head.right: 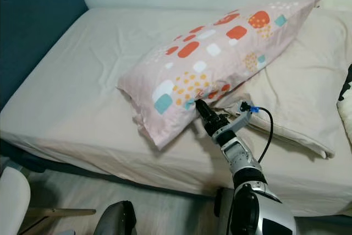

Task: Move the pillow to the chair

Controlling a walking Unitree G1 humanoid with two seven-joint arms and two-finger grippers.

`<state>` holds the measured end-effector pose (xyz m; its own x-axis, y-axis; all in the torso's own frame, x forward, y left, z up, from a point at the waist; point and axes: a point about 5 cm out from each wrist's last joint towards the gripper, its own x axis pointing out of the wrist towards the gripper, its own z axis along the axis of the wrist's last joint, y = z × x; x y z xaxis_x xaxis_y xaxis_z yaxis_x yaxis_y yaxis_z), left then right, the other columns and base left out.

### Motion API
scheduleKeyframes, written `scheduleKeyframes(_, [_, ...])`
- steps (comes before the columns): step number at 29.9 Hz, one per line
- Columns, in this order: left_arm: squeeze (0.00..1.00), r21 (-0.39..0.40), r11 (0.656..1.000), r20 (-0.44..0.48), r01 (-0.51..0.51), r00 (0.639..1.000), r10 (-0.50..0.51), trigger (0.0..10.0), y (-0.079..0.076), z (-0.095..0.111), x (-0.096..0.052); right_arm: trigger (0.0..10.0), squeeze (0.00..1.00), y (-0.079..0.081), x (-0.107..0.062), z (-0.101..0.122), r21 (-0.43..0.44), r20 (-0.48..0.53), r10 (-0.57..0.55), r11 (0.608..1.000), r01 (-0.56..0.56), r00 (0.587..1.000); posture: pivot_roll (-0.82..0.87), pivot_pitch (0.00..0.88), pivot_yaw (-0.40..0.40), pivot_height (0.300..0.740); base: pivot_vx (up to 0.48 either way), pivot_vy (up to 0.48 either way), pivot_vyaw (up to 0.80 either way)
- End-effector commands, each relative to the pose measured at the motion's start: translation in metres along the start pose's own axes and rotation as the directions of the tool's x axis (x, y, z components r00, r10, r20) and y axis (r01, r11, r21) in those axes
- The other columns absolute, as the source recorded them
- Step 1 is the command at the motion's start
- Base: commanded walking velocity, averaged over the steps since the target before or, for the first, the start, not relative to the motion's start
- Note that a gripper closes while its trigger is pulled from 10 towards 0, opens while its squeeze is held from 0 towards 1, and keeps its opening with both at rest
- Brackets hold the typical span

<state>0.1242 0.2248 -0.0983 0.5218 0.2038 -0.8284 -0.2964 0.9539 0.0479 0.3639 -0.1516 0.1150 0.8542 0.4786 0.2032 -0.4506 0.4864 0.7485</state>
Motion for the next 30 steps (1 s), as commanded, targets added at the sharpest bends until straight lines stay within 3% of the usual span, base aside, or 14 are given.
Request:
scheduleKeyframes(1, [0.0, -0.016, 0.999, -0.015, -0.052, 0.999, 0.051, 10.0, 0.012, -0.007, -0.003, 10.0, 0.0, 0.008, 0.001, -0.01, 0.022, -0.047, 0.091, 0.996, -0.09, 0.995, -0.01, 0.252, 0.042, 0.516, 0.0, 0.0, 0.0])
scheduleKeyframes(9, [0.0, -0.037, 0.993, 0.028, -0.109, 0.994, 0.11, 10.0, 0.023, 0.007, -0.001, 10.0, 0.0, 0.023, -0.004, -0.006, 0.053, -0.048, 0.254, 0.966, -0.251, 0.966, -0.02, 0.248, 0.038, 0.516, 0.0, 0.0, 0.0])
scheduleKeyframes(11, [0.0, -0.028, 0.994, 0.026, -0.104, 0.994, 0.105, 10.0, 0.023, 0.008, 0.0, 10.0, 0.0, 0.02, -0.001, -0.005, 0.042, -0.035, 0.197, 0.98, -0.196, 0.98, -0.02, 0.242, 0.041, 0.516, 0.0, 0.0, 0.0])
scheduleKeyframes(13, [0.0, -0.021, 0.995, 0.021, -0.099, 0.995, 0.099, 10.0, 0.022, 0.006, -0.001, 10.0, 0.0, 0.008, 0.003, -0.007, 0.043, -0.034, 0.027, 0.999, -0.026, 0.999, -0.03, 0.231, 0.042, 0.516, 0.0, 0.0, 0.0])
scheduleKeyframes(15, [0.0, -0.016, 0.995, 0.018, -0.094, 0.995, 0.094, 10.0, 0.02, 0.005, -0.001, 10.0, 0.0, 0.002, 0.004, -0.009, 0.06, -0.027, -0.073, 0.995, 0.075, 0.997, -0.02, 0.226, 0.039, 0.516, 0.0, 0.0, 0.0])
scheduleKeyframes(19, [0.0, -0.014, 0.996, 0.016, -0.09, 0.996, 0.09, 10.0, 0.018, 0.003, -0.001, 10.0, 0.0, 0.005, 0.009, -0.009, 0.084, -0.012, -0.089, 0.992, 0.089, 0.996, -0.02, 0.222, 0.038, 0.516, 0.0, 0.0, 0.0])
scheduleKeyframes(27, [0.0, -0.012, 0.996, 0.013, -0.085, 0.996, 0.085, 10.0, 0.015, 0.003, -0.001, 10.0, 0.0, 0.028, 0.045, -0.011, 0.055, -0.05, -0.161, 0.985, 0.163, 0.986, -0.02, 0.222, 0.034, 0.516, 0.0, 0.0, 0.0])
scheduleKeyframes(30, [0.0, -0.012, 0.996, 0.013, -0.084, 0.996, 0.084, 10.0, 0.015, 0.003, -0.001, 10.0, 0.0, 0.033, 0.049, -0.014, 0.043, -0.063, -0.146, 0.988, 0.149, 0.987, -0.01, 0.22, 0.029, 0.516, 0.0, 0.0, 0.0])
